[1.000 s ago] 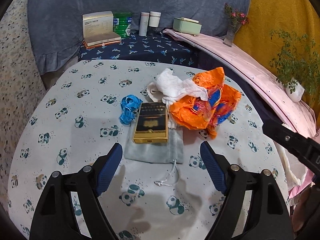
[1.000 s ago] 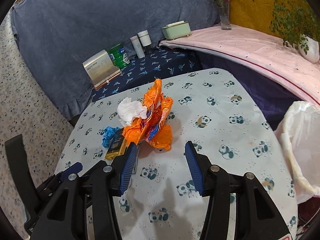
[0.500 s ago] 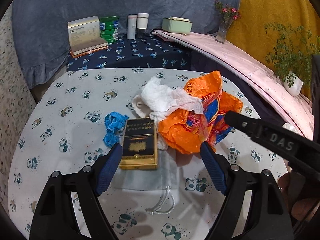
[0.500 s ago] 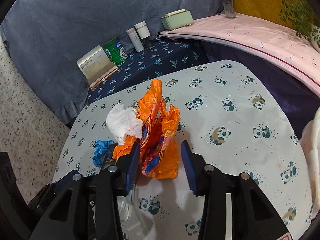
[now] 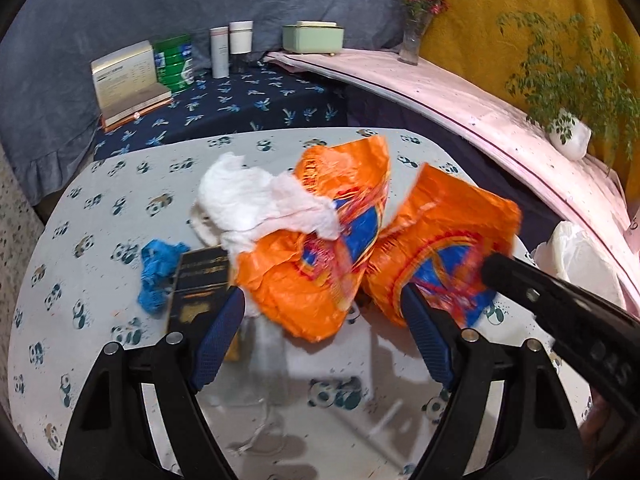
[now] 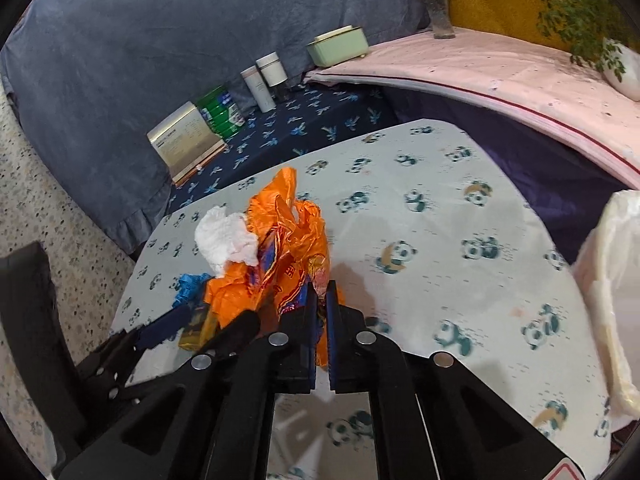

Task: Collect trash
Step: 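Grasp an orange snack bag with the right tool while the left reaches the other bag, then lift the orange bag with the right tool while the left grasps the tissue-covered orange bag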

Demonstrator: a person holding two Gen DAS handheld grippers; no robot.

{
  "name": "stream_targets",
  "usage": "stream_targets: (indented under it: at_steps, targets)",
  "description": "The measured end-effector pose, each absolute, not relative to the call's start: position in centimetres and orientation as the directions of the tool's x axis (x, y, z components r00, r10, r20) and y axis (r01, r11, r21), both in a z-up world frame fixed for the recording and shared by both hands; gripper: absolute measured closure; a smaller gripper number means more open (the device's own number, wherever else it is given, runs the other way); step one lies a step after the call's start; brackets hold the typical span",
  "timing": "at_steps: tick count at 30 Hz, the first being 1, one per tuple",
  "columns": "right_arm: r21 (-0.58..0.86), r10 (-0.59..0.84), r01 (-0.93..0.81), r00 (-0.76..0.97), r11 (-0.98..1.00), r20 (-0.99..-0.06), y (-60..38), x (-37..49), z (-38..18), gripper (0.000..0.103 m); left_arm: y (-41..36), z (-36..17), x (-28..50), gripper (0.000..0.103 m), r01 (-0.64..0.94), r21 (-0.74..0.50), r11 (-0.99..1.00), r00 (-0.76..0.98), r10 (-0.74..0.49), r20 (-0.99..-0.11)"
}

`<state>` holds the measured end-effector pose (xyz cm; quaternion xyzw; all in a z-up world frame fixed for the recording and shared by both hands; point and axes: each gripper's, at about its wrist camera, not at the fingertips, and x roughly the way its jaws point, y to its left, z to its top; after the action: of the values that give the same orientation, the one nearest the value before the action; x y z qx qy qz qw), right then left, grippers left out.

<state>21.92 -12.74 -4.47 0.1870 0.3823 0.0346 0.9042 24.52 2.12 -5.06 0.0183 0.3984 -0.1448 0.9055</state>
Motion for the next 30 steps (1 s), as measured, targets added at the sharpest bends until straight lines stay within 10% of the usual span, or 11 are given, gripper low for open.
stream_targets:
  at_steps: [7,15,30]
  targets:
    - [0.382,0.179,0.137,0.709,0.914,-0.682,-15.5,20.4,-5.0,0.098,-0.5,-6.8,26.0,0.028,0.281,0.018,0.959,0.634,-0.172,-0.754]
    - [0.397,0.164,0.165,0.721,0.903,-0.673,-17.2,19.2,-4.8,0.099,0.4,-7.5,26.6,0.100,0.255,-0.064,0.965,0.563,-0.202,-0.801]
    - [0.401,0.131,0.193,0.747,0.895,-0.651,-19.6,15.3,-2.9,0.098,-1.5,-4.8,20.3,0.098,0.307,-0.129,0.943,0.570,-0.291,-0.769]
